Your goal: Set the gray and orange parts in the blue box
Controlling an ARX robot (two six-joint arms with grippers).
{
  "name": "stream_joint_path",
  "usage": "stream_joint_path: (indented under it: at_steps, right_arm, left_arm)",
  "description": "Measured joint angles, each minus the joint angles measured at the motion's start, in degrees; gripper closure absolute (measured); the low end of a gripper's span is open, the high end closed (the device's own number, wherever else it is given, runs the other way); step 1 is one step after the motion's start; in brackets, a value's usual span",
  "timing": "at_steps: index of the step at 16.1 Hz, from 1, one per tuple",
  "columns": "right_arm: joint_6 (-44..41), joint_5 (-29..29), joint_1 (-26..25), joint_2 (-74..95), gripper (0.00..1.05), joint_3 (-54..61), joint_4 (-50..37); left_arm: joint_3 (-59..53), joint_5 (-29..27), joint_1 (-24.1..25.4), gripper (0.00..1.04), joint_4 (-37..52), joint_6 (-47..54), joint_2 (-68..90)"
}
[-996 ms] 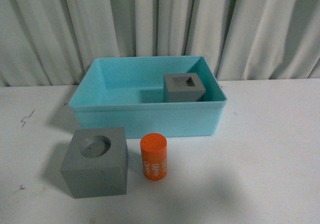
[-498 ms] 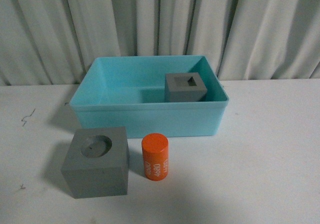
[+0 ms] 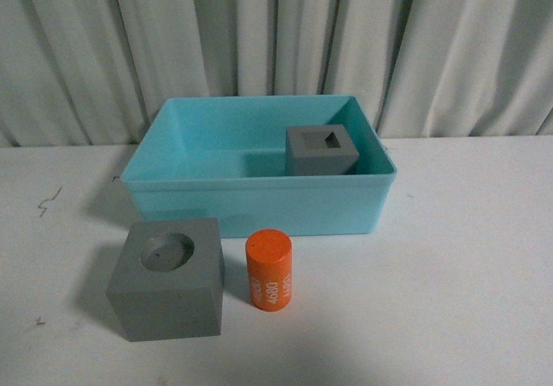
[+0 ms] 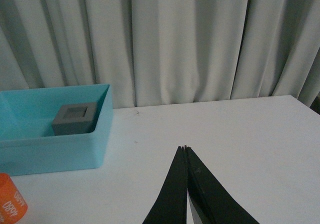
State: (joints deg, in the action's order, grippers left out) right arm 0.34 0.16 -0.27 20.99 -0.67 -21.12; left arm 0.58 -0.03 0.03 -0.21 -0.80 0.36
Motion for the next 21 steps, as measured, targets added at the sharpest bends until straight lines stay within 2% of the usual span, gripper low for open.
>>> stream_joint_path:
  at_steps: [12, 13, 17, 21]
  right_arm:
    - [0.00, 0.00, 0.00, -11.89, 1.03, 0.00, 12.44]
    - [0.00, -0.15, 0.00, -17.25, 1.03, 0.00, 20.46]
    - [-0.07, -0.13, 0.00, -20.81, 1.02, -0.02, 21.33]
    - [-0.07, -0.11, 0.00, -20.81, 0.61, -0.02, 21.33]
  left_arm:
    - [0.00, 0.00, 0.00, 0.07, 0.00, 0.02, 0.00]
    - [0.00, -0.04, 0.00, 0.07, 0.00, 0.00, 0.00]
    - [0.00, 0.00, 0.00, 0.07, 0.07, 0.02, 0.00]
    - [0.00, 0.00, 0.00, 0.07, 0.02, 0.02, 0.00]
